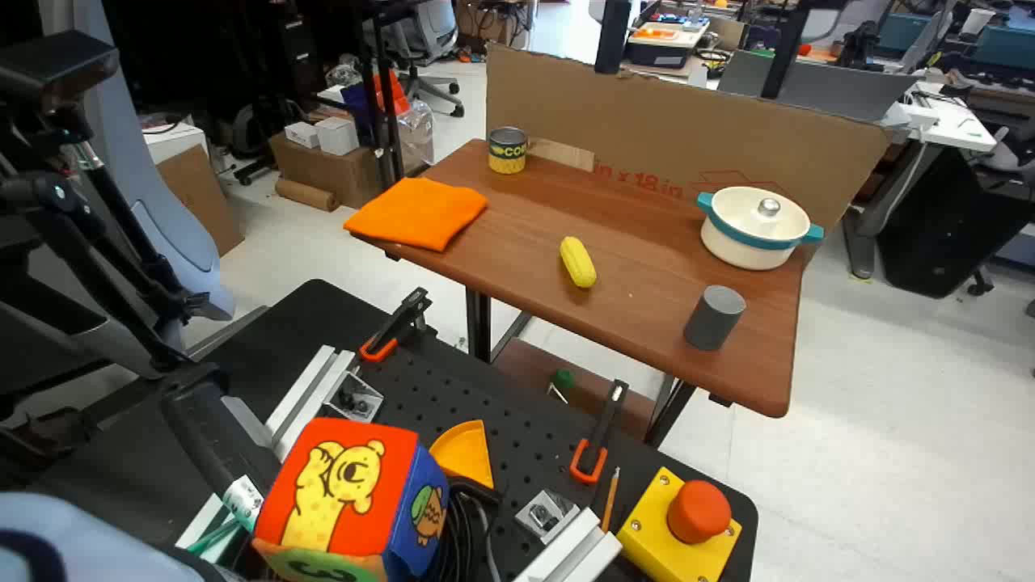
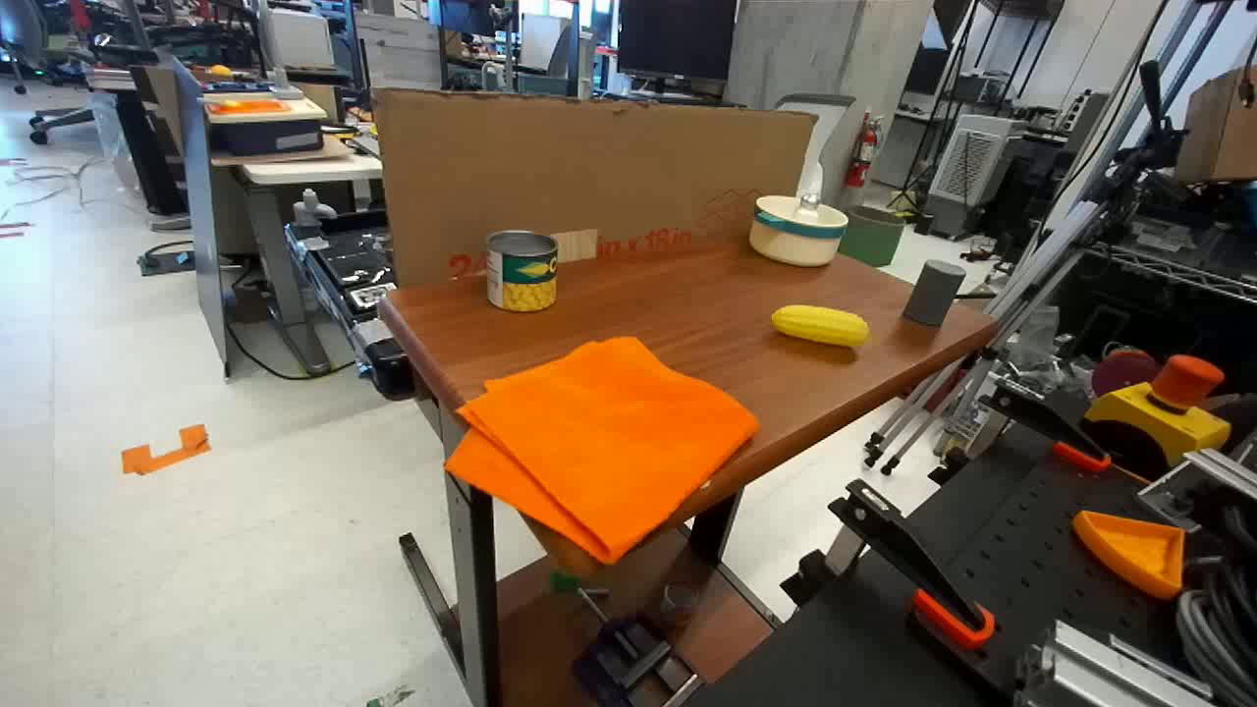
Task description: Pick up the white salt cellar from the bowl and put it on the table.
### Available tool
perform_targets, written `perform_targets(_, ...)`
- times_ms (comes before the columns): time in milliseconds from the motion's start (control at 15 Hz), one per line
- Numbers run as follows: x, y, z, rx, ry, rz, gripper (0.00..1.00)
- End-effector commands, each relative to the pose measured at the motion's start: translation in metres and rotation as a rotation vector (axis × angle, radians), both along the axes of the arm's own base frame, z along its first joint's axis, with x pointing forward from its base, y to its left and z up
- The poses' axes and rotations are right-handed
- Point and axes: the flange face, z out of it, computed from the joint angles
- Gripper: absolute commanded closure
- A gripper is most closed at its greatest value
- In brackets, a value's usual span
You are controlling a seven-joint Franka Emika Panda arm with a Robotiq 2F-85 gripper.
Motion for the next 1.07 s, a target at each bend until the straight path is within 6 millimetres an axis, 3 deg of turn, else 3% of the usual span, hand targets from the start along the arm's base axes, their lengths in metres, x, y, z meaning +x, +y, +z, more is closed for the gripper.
perform_targets(0, 0.000, 0.000, 0.000, 0.000, 0.000, 0.000, 0.00)
perform_targets(600, 0.000, 0.000, 0.001, 0.000, 0.000, 0.000, 0.00)
perform_targets(800, 0.026, -0.001, 0.009, 0.021, -0.097, -0.034, 0.00)
perform_targets(1000, 0.064, -0.005, 0.020, 0.041, -0.250, -0.010, 0.00)
